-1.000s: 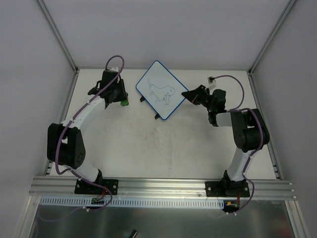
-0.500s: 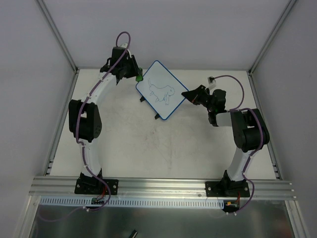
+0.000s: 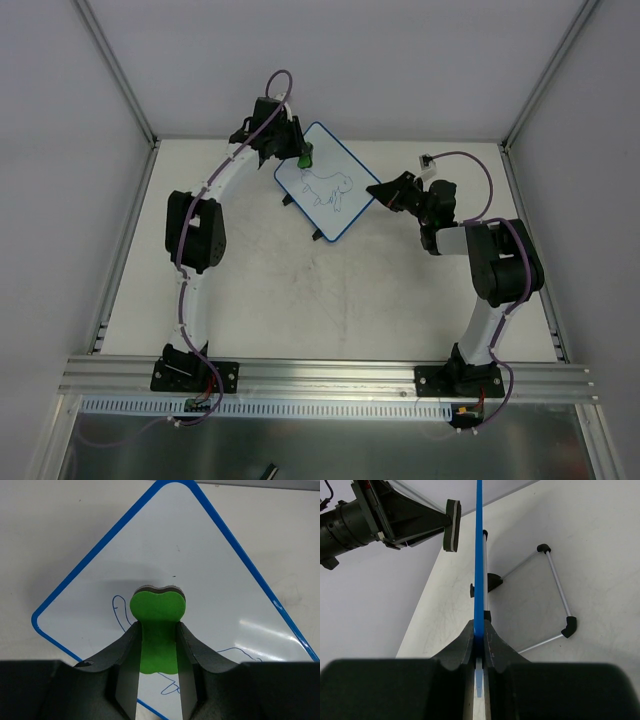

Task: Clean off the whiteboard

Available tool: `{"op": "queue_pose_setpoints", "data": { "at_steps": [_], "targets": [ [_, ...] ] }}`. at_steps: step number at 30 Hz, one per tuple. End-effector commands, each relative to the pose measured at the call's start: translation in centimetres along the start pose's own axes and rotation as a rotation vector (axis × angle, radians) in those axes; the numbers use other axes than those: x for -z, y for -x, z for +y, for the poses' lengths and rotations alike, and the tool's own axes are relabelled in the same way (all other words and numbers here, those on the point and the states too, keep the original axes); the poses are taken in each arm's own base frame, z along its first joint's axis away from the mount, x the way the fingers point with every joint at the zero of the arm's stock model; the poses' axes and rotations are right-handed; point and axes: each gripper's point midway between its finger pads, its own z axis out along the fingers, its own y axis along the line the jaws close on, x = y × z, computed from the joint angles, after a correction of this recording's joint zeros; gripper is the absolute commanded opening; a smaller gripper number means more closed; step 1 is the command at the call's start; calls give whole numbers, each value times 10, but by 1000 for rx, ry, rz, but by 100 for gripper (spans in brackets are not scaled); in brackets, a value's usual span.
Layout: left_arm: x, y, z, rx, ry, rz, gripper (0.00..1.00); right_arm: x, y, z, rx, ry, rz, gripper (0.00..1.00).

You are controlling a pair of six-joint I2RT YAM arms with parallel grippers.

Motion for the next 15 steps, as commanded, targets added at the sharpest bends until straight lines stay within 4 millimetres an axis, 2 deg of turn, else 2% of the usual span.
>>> {"op": "queue_pose_setpoints", "data": {
  "at_steps": [1,7,11,15],
  "targets": [
    [-1,16,-3,-28,10,-52,0,2,18,26,82,90,-52,0],
    [-7,14,7,-28,54,-67,0,3,19,27,79,95,-56,0],
    [-14,22,9,-72,67,-114,0,3,18,27,78,97,-55,0],
    [-24,21,17,-79,89,-132,0,3,18,27,79,99,-58,0]
  ]
}}
